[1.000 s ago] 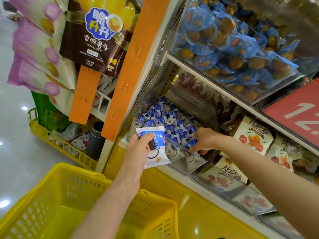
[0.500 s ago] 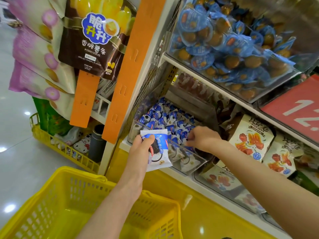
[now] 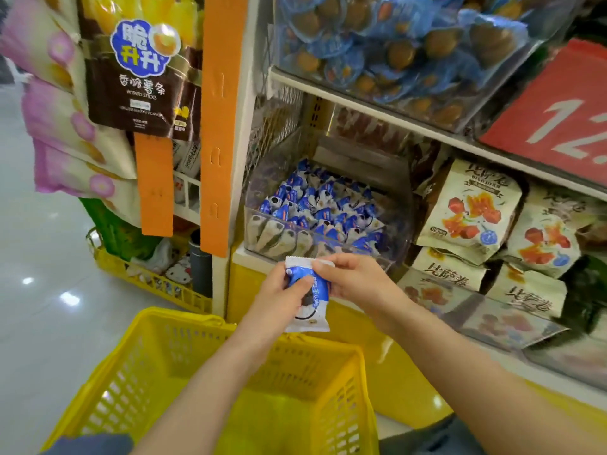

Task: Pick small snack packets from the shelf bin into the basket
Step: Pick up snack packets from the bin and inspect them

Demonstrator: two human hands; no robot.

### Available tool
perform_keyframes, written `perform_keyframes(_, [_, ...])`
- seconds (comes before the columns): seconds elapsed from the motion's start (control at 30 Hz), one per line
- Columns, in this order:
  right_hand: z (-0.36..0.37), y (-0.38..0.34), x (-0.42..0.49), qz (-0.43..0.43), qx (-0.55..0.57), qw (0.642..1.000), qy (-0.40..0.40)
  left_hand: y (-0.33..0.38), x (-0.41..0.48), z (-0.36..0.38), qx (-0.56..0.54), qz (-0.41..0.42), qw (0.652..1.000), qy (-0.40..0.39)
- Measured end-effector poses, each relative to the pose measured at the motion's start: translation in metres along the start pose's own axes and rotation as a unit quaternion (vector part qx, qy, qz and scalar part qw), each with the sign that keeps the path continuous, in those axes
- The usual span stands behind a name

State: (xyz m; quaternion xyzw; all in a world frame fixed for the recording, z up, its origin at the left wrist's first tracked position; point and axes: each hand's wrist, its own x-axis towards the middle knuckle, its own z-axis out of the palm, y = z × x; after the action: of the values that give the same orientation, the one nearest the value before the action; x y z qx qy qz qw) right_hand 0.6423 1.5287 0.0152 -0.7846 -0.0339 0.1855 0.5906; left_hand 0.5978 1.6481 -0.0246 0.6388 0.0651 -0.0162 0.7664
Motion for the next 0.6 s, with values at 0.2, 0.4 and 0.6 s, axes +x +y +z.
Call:
perform_keyframes(0.2, [0.001, 0.008, -0.004, 0.000, 0.036, 0.999, -0.004, -0.005, 0.004, -0.003, 0.028, 0.003, 0.999, 0.043])
perform_keyframes(0.4, [0.011, 0.022, -0.010, -0.284, -0.382, 0.872, 0.116, -0.010, 0.002, -0.007, 0.077, 0.015, 0.995, 0.059])
perform_keyframes(0.6, [0.008, 0.027, -0.009, -0.312, -0.303, 0.889, 0.142, -0.007, -0.002, -0.009, 0.008, -0.044, 0.998, 0.032])
